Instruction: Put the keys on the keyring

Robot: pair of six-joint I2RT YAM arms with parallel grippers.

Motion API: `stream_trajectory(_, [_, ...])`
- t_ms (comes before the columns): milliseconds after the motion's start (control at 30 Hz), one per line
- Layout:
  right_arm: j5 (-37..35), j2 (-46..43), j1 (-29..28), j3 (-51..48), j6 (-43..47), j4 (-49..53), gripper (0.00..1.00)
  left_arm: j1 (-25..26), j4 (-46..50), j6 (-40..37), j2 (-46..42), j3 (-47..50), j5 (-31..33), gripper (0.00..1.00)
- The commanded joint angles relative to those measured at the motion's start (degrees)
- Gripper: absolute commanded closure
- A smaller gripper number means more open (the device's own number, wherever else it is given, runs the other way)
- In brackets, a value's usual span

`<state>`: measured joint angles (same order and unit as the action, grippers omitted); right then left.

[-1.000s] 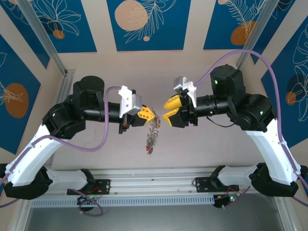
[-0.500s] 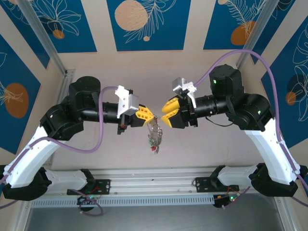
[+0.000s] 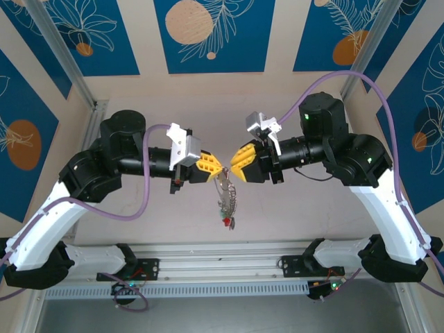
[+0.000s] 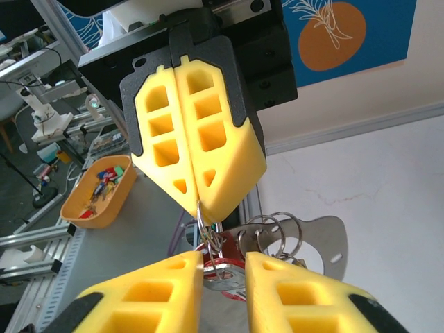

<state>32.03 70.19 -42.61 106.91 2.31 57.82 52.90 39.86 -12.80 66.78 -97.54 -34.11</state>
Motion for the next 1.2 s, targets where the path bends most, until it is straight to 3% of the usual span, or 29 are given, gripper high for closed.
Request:
stream_trajectory(0, [2.2, 0.2, 0.2, -0.4, -0.3, 0.0, 0.79, 0.2, -3.7, 0.5, -1.7, 0.0, -1.7, 1.0])
stream_trajectory(167, [2.6, 0.5, 0.1, -0.4, -0.1, 0.5, 0.78, 0.2, -3.6, 0.7, -1.5, -0.3, -1.8, 1.0])
stream_trajectory(367, [2.5, 0.4, 0.1, -0.4, 0.2, 0.8, 0.89, 0.2, -3.6, 0.9, -1.6, -0.5, -1.8, 1.0])
stream_trajectory(900, [4.9, 0.8, -1.6, -0.4, 1.6, 1.6, 0.84, 0.2, -3.3, 0.6, -1.6, -0.6, -0.9, 1.0])
stream_trajectory(1167, [4.2, 1.6, -1.9, 0.0, 1.9, 2.6, 0.93, 0.2, -3.6, 0.8, -1.7, -0.7, -1.1, 1.0])
